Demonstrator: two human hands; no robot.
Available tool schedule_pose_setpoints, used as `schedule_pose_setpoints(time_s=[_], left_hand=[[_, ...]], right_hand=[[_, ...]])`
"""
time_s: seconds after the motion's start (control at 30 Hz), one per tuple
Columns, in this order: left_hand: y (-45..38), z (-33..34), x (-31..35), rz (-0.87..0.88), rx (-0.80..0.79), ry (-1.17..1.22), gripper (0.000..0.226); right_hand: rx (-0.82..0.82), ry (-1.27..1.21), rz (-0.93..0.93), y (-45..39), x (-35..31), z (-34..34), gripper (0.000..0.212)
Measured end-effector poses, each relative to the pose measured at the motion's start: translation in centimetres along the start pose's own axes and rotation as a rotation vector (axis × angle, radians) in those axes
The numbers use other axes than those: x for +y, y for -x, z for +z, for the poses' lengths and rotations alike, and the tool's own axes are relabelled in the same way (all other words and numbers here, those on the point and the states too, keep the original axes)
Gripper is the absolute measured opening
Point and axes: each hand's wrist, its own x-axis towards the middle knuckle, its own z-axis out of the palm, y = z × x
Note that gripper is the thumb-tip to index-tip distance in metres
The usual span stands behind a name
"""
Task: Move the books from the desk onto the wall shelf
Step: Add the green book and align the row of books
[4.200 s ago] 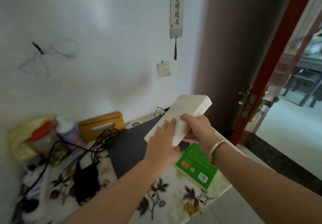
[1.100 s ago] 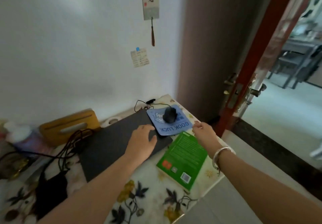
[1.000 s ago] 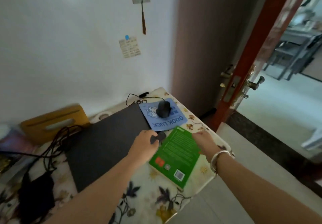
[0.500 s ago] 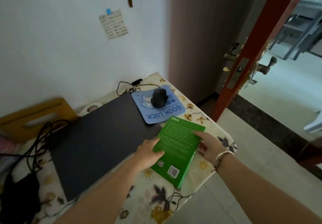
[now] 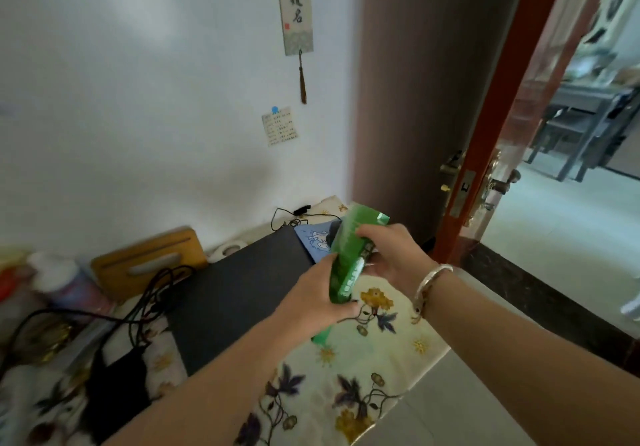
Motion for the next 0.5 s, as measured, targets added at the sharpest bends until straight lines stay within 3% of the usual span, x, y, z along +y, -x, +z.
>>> schedule_pose_setpoints(time_s=[0.17,0.3,0.5], left_hand=[[7.4,-5.6,2.6,0.155,0.474,-0.263,0.053],[13.9,-11.8,4.4,0.303,0.792,-0.311,0.044],[23.0,-21.7,10.8,0.522,1.11,-0.04,0.018]], right_hand=[[-0.139,-0.031,-0.227,9.9,-4.6,6.1,0.041],[-0.283,-0.057,-0.436,19.1,-7.6,10.7,0.041],[-0.554,0.04,-0.712,29.9,-12.3,16.3,0.021]])
